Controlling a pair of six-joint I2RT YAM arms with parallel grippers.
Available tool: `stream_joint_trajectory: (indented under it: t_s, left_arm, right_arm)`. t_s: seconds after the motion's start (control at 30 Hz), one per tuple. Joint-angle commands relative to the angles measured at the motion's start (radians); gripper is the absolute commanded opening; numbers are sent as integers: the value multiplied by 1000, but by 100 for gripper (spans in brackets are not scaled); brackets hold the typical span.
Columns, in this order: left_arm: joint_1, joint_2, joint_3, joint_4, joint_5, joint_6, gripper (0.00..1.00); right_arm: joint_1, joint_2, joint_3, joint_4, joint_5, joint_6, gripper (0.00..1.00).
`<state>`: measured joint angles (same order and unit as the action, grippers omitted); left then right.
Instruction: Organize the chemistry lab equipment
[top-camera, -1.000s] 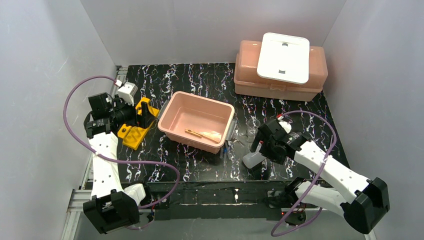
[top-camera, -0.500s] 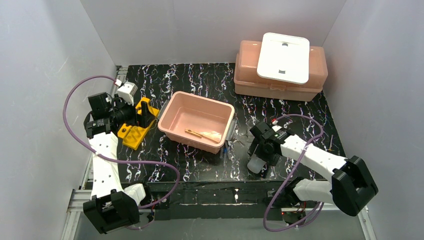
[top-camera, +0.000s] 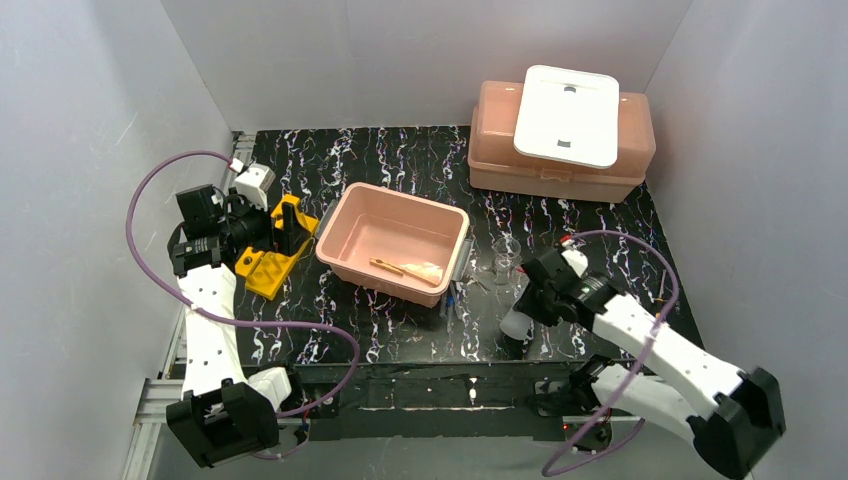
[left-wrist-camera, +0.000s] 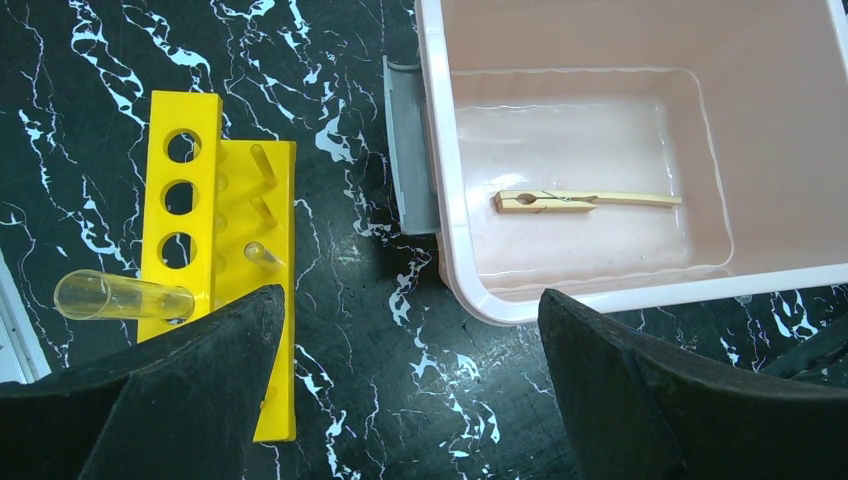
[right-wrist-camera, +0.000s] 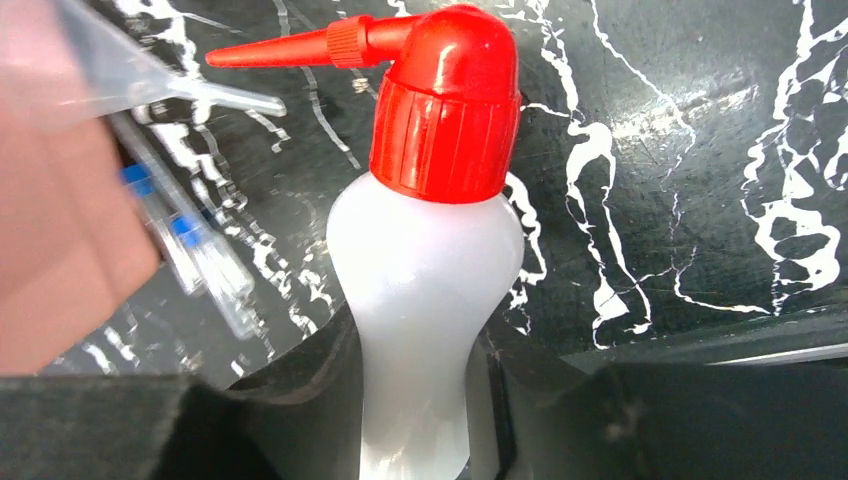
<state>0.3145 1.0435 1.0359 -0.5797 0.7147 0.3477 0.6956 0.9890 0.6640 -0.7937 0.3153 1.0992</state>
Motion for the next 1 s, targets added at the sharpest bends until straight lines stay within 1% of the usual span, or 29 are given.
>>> stream_joint_trajectory:
  t_s: [0.0, 0.07, 0.13, 0.2, 0.27, 0.33, 0.53, 0.6, 0.73, 0.83, 0.97]
  left_arm:
    - [-2, -7, 2, -3, 11, 7, 98]
    - [-2, -3, 4, -3, 9, 4, 98]
    - [-3, -1, 8, -3, 10, -1, 98]
    - [-2, -2, 11, -3, 14, -10, 98]
    - [-2, -2, 14, 1, 18, -21, 98]
    - [-3, -3, 19, 0, 19, -30, 98]
    - [-3, -8, 32, -15, 6, -35, 98]
    - [-1, -4, 46, -25, 1, -39, 98]
    - [-2, -8, 68, -38, -2, -41, 98]
    - [-3, -7, 71, -40, -10, -42, 98]
    - [-2, -5, 78, -44, -14, -37, 98]
  right_arm:
    - [1, -166, 82, -76, -5, -39, 24]
    - [5, -210, 146, -111, -5, -53, 24]
    - [8, -221, 224, -128, -7, -90, 24]
    - [12, -193, 314, -116, -23, -141, 25]
    - [27, -122, 421, -81, -40, -194, 26]
    - [52, -22, 530, -35, -52, -252, 27]
    - [101, 429, 952, 36, -148, -382, 29]
    - [107, 573, 1088, 29, -202, -391, 30]
    - [146, 822, 1320, -9, -241, -399, 32]
    - [186, 957, 1432, -27, -233, -408, 34]
    - [213, 1067, 1480, -19, -250, -392, 35]
